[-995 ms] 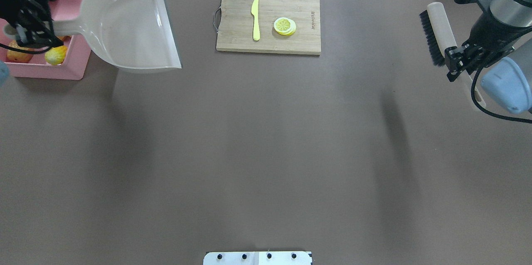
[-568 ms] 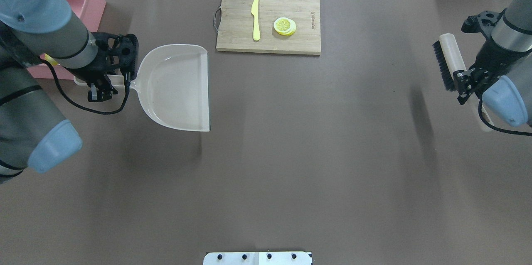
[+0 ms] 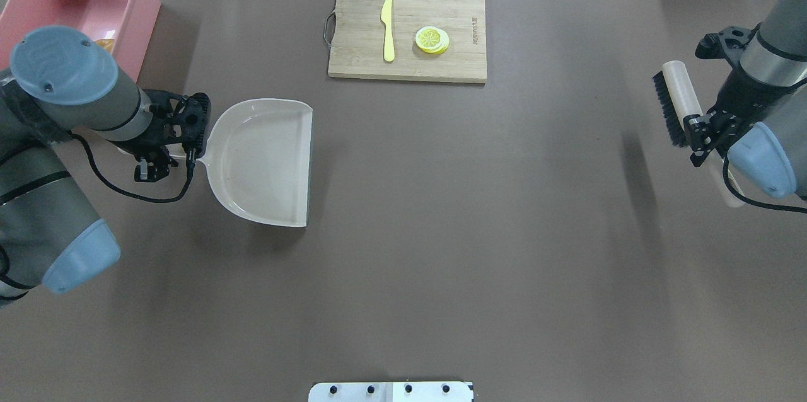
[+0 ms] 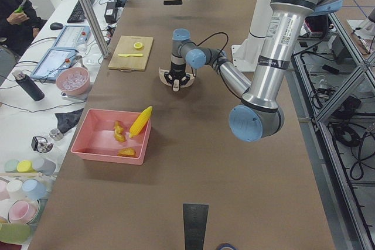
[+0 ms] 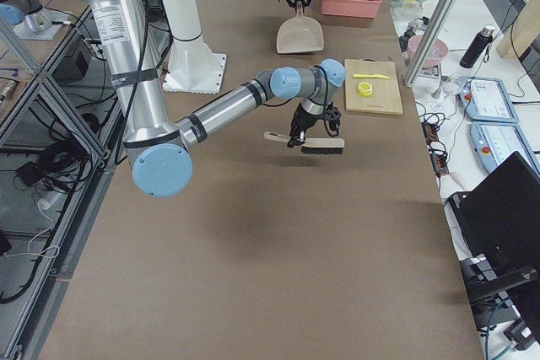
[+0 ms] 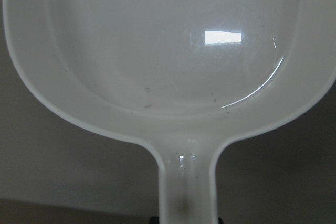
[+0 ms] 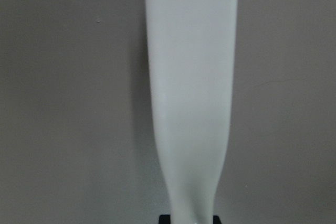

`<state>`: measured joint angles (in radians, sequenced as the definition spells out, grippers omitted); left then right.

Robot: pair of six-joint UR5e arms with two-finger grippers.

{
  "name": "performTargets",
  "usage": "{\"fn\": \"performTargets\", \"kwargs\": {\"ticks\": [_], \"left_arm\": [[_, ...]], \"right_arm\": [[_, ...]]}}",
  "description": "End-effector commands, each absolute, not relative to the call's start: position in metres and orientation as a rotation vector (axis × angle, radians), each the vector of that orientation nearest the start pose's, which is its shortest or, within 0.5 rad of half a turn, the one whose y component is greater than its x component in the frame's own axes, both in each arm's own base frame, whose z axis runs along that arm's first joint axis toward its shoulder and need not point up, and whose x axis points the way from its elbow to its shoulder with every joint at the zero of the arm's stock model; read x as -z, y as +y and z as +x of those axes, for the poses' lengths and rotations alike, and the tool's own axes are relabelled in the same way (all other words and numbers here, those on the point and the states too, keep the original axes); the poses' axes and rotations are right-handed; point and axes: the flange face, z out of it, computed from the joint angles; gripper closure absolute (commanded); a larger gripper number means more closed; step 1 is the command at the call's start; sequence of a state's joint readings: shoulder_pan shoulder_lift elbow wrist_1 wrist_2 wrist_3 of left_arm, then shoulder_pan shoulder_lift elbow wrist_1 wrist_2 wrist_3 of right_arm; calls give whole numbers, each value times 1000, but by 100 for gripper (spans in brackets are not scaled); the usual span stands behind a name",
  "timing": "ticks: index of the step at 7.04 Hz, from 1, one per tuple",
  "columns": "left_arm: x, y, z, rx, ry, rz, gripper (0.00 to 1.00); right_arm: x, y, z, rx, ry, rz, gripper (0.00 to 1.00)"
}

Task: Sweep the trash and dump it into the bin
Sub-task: 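Bring the empty dustpan back down to the table with the left gripper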

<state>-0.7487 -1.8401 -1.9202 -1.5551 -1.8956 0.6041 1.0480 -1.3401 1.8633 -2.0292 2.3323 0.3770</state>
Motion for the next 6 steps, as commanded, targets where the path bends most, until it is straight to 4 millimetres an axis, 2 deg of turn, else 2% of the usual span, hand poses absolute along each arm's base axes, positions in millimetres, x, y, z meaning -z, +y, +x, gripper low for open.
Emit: {"fn": "performTargets", "kwargs": {"ticks": [1, 2, 3, 4, 6], "left_arm": [[-373, -460, 359, -1472, 429, 624, 1], [-369, -461, 362, -1475, 457, 717, 1], [-375, -462, 368, -1482, 503, 735, 1], [-376, -464, 371, -1481, 502, 732, 1], [-376, -463, 374, -1483, 499, 733, 1]], "right_arm": [[-443, -497, -228, 193, -722, -276, 100], [-443, -494, -232, 206, -729, -272, 100], [-443, -489, -239, 218, -741, -288, 100], [-451, -480, -253, 241, -732, -313, 100], [-476, -484, -265, 247, -720, -337, 100]]}}
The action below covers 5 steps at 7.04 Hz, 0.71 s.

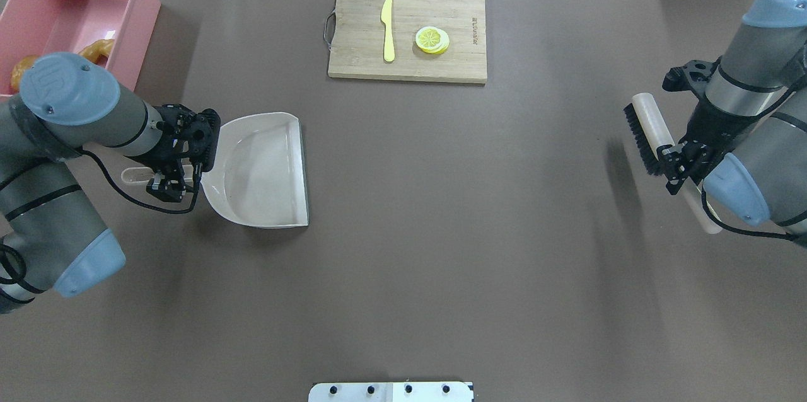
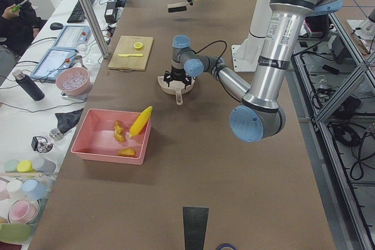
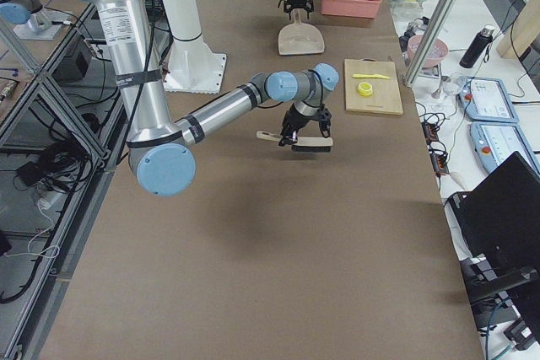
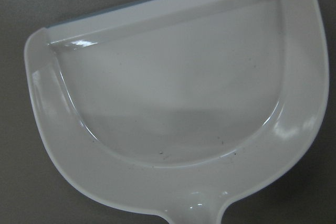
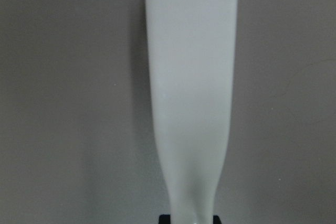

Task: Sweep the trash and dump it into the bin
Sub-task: 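Lower the brush onto the table and open the right gripper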

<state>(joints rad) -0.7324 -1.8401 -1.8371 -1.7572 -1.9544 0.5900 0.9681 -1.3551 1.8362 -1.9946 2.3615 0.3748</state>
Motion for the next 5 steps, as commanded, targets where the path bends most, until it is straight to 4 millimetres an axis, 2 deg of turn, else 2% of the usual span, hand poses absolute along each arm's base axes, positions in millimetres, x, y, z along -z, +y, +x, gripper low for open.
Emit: {"fn": "performTargets", "kwargs": {"ticks": [1, 2, 3, 4, 5], "left_arm": [[-377, -462, 376, -1486, 499, 729, 1], [-377, -461, 377, -1487, 498, 729, 1], [-375, -462, 378, -1485, 499, 731, 1], [-374, -462, 379, -1486, 499, 732, 1], [-373, -463, 379, -1486, 499, 735, 1]], "right_arm": [[-493, -491, -271, 253, -726, -323, 100], [-496, -491, -275, 257, -720, -327, 100], [-498, -491, -275, 256, -720, -331, 92], [-497, -490, -282, 266, -717, -334, 7], [-492, -491, -283, 260, -719, -328, 0]]}}
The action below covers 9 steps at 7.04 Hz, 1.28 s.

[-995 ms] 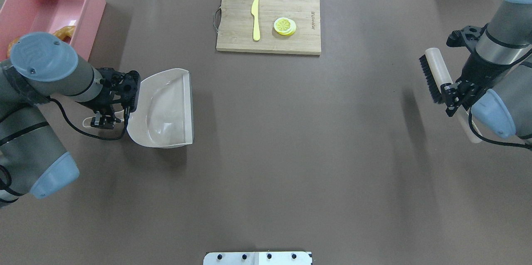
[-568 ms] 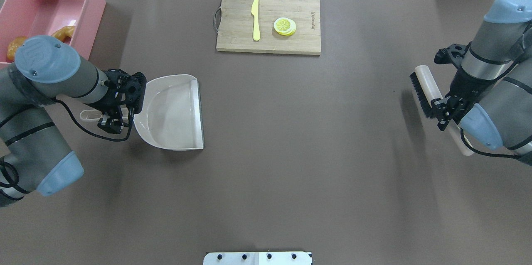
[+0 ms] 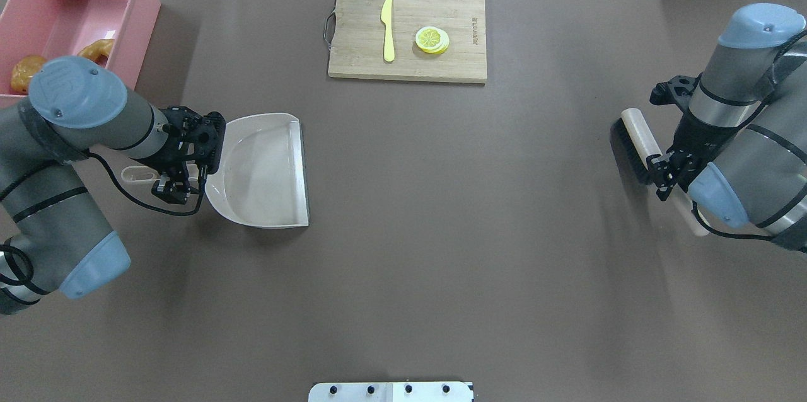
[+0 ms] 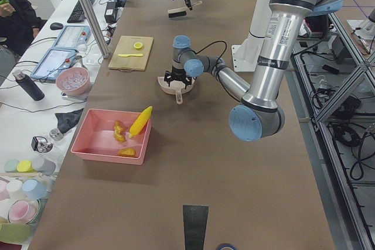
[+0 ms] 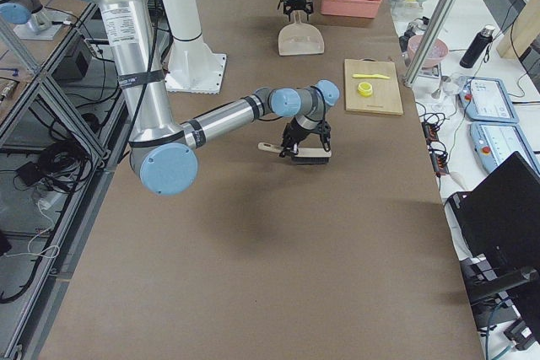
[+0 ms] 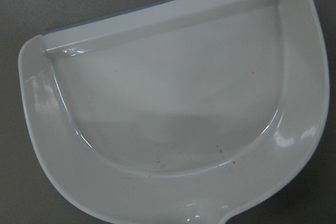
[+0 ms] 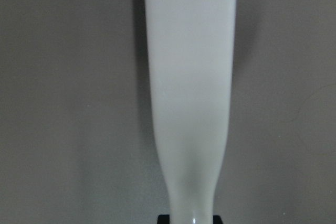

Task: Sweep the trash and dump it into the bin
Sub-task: 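Lower the brush onto the table and open the right gripper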

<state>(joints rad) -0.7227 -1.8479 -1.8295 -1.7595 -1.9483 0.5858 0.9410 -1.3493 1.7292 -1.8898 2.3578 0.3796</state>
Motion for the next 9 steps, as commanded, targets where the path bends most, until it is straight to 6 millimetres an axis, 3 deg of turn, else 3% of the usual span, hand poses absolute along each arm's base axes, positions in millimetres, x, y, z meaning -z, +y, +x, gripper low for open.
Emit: {"fn": "performTargets", "kwargs": {"ticks": [1, 2, 3, 5, 7, 8, 9], "left_arm": [[-371, -463, 379, -1486, 499, 737, 1], [-369, -462, 378, -1486, 500, 742, 1], [-365, -462, 376, -1485, 500, 752, 1], [-343, -461, 361, -1471, 493, 801, 1], [-341, -494, 314, -1385, 441, 830, 2], [-338, -517, 278, -1292, 330, 865, 2], [-342, -530, 257, -1093, 351, 846, 2]], "right_arm": [[-481, -492, -282, 246, -728, -318, 0], [-461, -493, -268, 240, -749, -278, 0], [-445, -496, -238, 206, -764, -231, 0], [-455, -509, -167, 99, -757, -178, 0], [-483, -517, -110, 65, -722, -141, 0], [-495, -517, -87, 98, -727, -117, 0], [-503, -518, -71, 81, -724, -113, 0]]}}
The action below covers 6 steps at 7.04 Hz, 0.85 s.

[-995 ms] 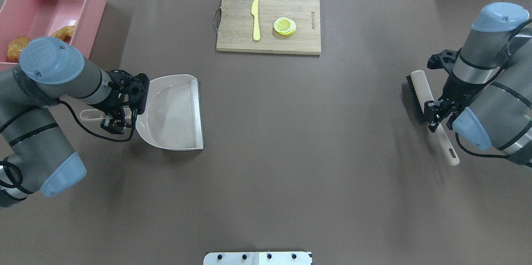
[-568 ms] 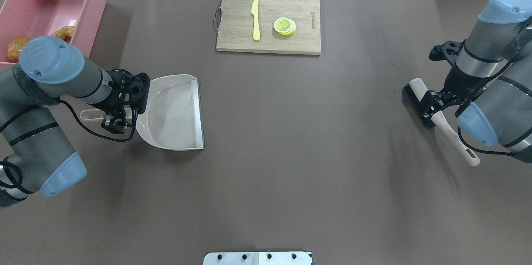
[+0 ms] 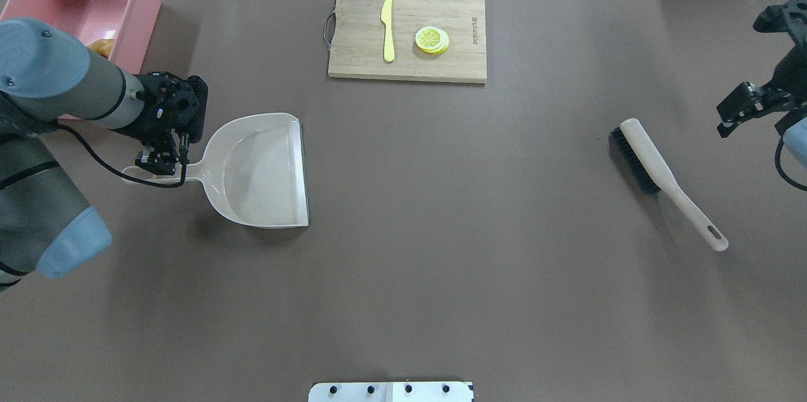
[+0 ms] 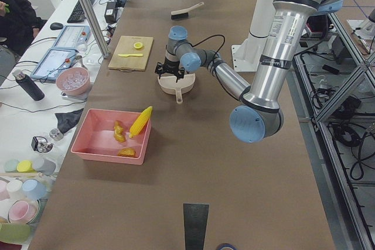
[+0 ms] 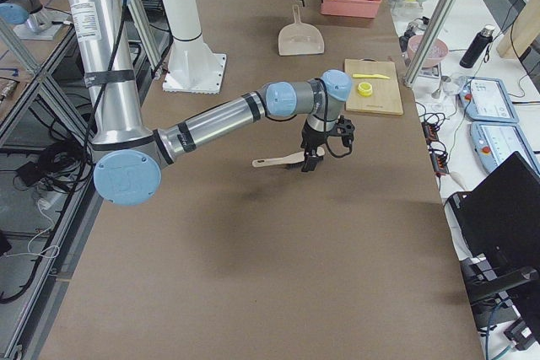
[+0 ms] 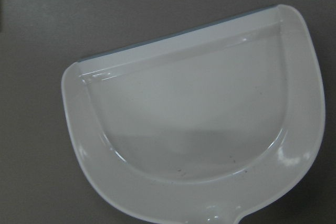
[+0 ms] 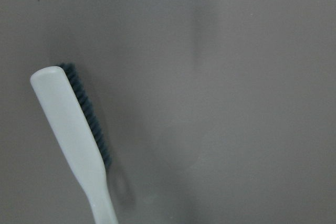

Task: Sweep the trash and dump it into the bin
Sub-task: 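Release the dustpan and raise the left gripper away from it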

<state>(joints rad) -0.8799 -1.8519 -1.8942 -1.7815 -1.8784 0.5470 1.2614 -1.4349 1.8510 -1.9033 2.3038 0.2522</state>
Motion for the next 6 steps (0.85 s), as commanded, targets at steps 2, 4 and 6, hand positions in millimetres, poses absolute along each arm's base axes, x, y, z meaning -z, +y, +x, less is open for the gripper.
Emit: {"fn": "performTargets", "kwargs": {"ticks": [2, 4, 6], "left_arm": [[-335, -560, 198, -631, 388, 839, 2], [-346, -570, 179, -288, 522, 727, 2], [-360, -584, 142, -195, 593, 654, 2]], "right_arm": [[-524, -508, -41, 36, -721, -119, 0], [-552, -512, -8, 43, -725, -115, 0], [-578, -516, 25, 42, -732, -111, 0]]}}
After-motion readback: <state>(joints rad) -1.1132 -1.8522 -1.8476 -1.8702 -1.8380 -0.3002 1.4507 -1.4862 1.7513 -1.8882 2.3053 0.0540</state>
